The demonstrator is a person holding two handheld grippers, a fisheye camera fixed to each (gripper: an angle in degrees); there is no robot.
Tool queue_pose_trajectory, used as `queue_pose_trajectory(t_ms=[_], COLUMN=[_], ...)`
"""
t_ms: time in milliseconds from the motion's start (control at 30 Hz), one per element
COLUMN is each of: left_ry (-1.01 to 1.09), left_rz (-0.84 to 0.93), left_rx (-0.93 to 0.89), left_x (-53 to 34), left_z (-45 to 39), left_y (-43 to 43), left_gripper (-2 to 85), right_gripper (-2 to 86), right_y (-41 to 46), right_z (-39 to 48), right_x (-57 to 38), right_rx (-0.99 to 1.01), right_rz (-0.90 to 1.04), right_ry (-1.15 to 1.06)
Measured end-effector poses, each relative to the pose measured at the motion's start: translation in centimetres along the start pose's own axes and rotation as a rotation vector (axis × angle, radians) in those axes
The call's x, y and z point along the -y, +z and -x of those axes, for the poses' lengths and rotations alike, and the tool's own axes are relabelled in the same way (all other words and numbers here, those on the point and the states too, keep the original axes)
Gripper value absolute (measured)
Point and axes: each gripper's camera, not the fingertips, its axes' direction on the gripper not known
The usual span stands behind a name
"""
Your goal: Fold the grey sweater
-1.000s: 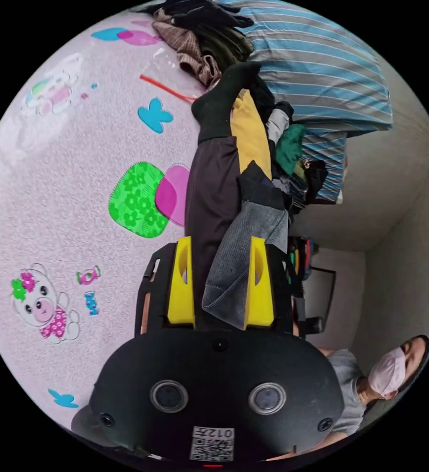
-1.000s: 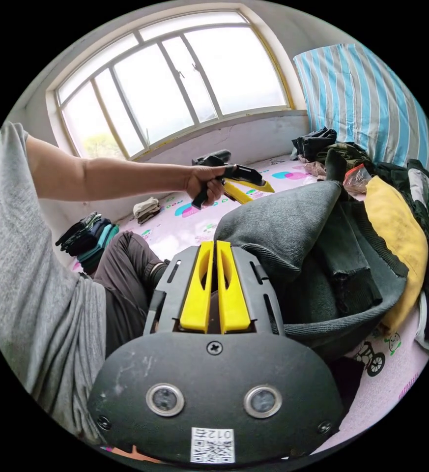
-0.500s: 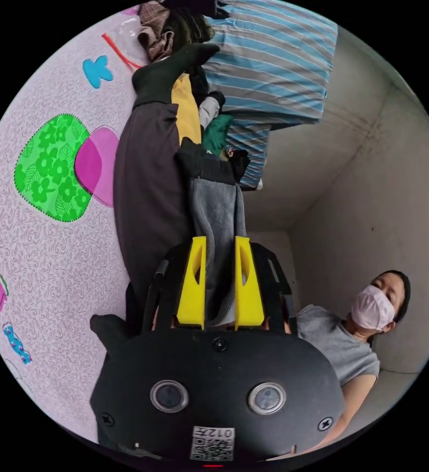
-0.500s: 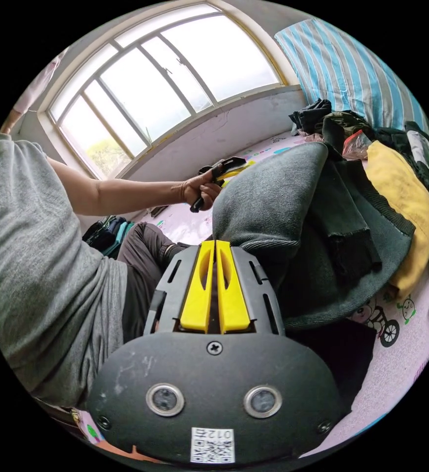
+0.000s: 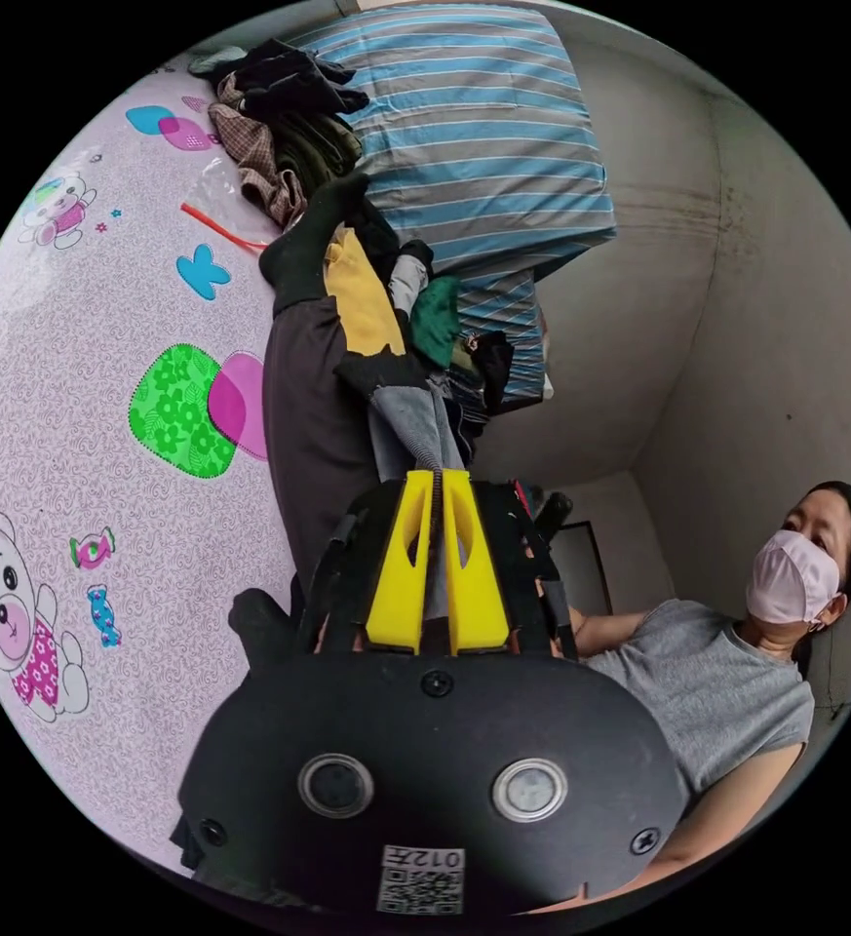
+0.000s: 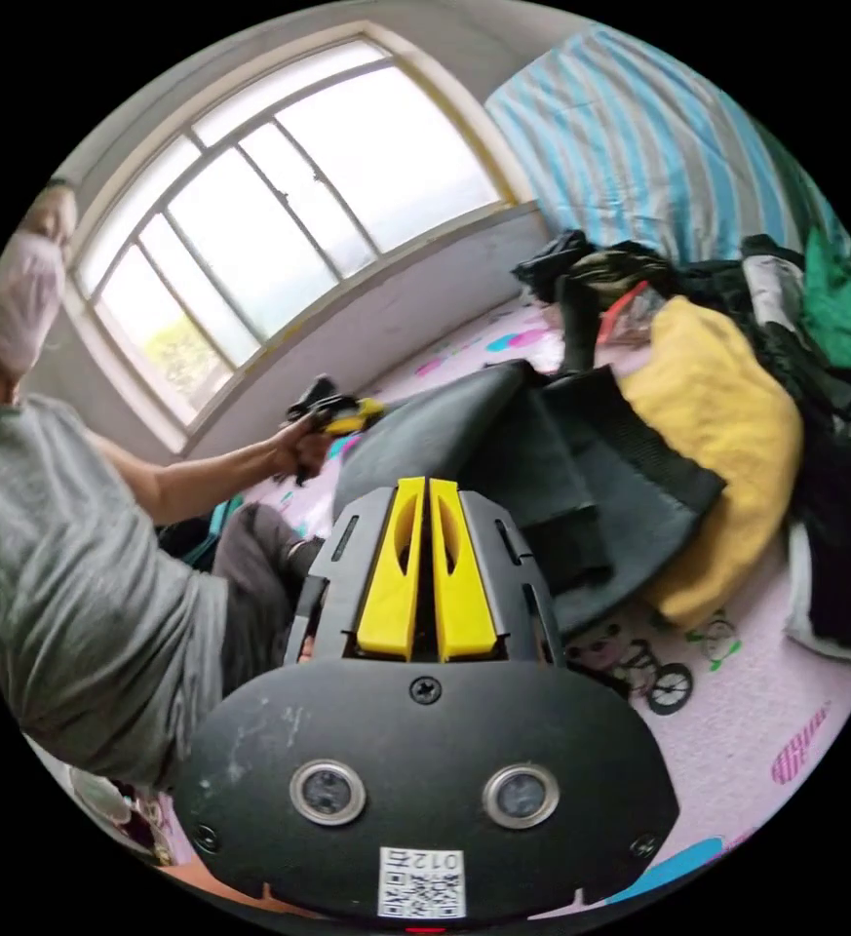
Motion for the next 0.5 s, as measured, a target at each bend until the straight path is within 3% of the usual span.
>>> queue_pose_trajectory(t_ms=[100,333,433,500], left_ry=[-0.014,0.003,-0.005,-0.008], left_rz=[-0.023,-0.024,-0.026,-0.033], left_rx=[-0.019,0.008,0.005,0.008], left_x=[-1.3,-2.6,-2.9,-3.1], left_z=[-1.2,-4.8,-5.6,-6.1], left_y=[-0.6,-0.6,-0.6,-0.8], left_gripper=[1.1,1.2,1.0,0.9], right_gripper=[5.8,13.8,11.8,2.1], right_y=[1.5,8.5,11.6,13.3], right_z=[-6.6,-19.6,-23.1,-23.4], right_x=[5.4,18.8,22.6,24.4], right_rx=[-0.117,-0.155,-0.068,-0.095], right_rz=[0.005,0.047,0.092,0.186], right_ry=[0.07,0.313,0.41,0.413])
